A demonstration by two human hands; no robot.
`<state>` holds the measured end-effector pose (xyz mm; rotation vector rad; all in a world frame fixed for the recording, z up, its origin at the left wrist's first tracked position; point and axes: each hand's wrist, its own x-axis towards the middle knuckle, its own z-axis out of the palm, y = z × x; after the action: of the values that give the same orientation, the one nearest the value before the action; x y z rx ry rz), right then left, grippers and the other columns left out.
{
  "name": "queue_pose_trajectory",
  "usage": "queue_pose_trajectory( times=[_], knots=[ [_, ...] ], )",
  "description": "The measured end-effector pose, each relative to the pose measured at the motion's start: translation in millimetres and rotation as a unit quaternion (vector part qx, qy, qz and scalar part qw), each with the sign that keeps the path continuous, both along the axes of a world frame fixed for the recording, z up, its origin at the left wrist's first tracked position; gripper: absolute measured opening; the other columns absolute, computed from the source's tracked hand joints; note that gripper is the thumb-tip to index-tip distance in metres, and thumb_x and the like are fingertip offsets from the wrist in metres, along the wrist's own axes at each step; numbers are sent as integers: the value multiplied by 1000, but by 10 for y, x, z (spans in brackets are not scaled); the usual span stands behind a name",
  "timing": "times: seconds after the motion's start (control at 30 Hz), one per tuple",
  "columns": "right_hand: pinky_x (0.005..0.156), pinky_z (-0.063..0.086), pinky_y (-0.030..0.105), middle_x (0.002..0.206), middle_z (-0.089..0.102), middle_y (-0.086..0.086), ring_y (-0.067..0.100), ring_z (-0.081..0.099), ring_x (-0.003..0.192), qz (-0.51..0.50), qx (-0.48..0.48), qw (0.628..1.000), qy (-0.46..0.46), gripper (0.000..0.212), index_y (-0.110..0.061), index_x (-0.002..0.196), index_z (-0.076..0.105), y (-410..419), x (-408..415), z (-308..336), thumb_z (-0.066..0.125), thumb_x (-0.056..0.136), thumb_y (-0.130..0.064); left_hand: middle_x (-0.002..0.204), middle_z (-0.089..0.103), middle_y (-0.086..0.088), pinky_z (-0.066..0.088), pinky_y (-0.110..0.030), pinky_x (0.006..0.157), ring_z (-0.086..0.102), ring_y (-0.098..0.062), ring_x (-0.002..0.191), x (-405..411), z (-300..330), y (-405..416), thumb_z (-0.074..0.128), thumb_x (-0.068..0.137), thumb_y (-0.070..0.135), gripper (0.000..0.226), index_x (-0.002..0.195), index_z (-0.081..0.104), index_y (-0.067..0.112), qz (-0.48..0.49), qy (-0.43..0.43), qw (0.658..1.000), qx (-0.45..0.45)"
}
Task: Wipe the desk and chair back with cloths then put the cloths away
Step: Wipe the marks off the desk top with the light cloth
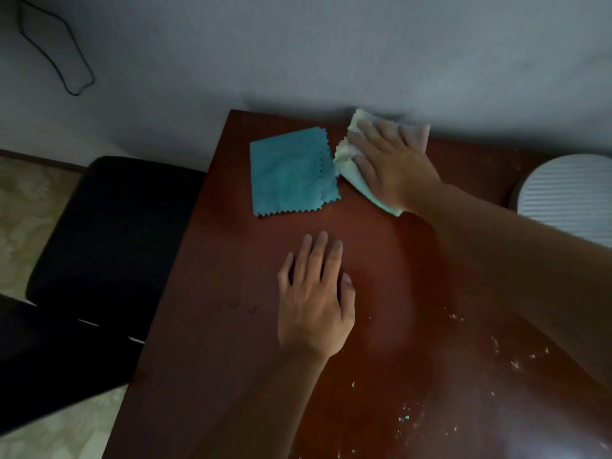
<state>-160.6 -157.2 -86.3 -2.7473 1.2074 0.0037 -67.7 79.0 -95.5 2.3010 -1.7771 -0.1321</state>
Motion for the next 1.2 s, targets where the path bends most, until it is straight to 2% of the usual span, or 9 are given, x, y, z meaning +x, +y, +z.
queue_pose_trajectory(
  times=[0.1,0.23,0.3,0.53,0.77,0.87,0.93,1.03,1.2],
  knots=[
    [122,6,49,165,15,5,27,9,152,-24,-18,1000,2,54,-20,157,19,92,52,-41,20,106,-39,153,43,-4,25,-45,118,31,-21,147,1,1,3,37,99,36,49,144,48,18,-1,2,1000,-4],
    [121,15,54,162,24,6,29,13,152,86,-8,996,-5,56,-19,155,25,877,-352,-75,15,106,-42,153,44,-6,25,-45,118,32,-23,146,-3,20,0,39,99,34,49,142,50,15,-4,2,1000,-5],
    [120,16,54,161,26,6,28,16,151,116,8,993,-3,56,-20,154,29,815,-458,-41,15,105,-43,154,42,-5,23,-45,119,30,-23,147,-2,20,7,38,99,34,50,144,48,15,-3,6,1000,-1],
    [120,9,49,164,18,4,27,15,151,-42,-23,999,-4,53,-21,156,22,30,-87,-41,21,106,-39,152,44,-5,23,-44,118,32,-22,146,-3,-15,3,40,98,33,48,142,49,16,-5,12,1000,-22],
    [121,13,55,163,20,8,30,12,152,59,-6,998,19,58,-18,156,23,1545,-448,-2,14,103,-41,144,53,-6,28,-45,115,40,-22,141,31,31,43,48,92,22,46,136,52,11,9,92,993,-72],
    [122,10,54,163,19,7,29,10,152,114,23,993,33,59,-20,156,24,1661,-595,44,14,103,-43,141,55,-6,30,-46,110,44,-22,138,98,86,193,49,92,18,44,135,52,12,14,93,992,-81],
    [121,4,53,164,14,7,29,6,152,92,20,995,27,58,-22,156,19,1394,-488,36,12,103,-45,142,54,-6,31,-44,108,44,-21,137,257,116,409,48,94,21,44,137,50,13,28,85,993,-80],
    [121,0,51,166,10,4,28,1,153,-75,29,997,-5,53,-25,157,16,1254,-268,7,17,106,-41,147,48,-8,30,-44,108,38,-22,141,605,95,910,43,97,26,46,141,44,14,4,34,999,-38],
    [122,5,54,164,17,6,29,7,152,48,1,999,-10,56,-23,155,24,2375,-311,-62,13,105,-44,154,40,-12,25,-49,116,29,-26,147,754,24,1449,39,99,32,49,143,45,11,-24,-4,1000,1]
  ],
)
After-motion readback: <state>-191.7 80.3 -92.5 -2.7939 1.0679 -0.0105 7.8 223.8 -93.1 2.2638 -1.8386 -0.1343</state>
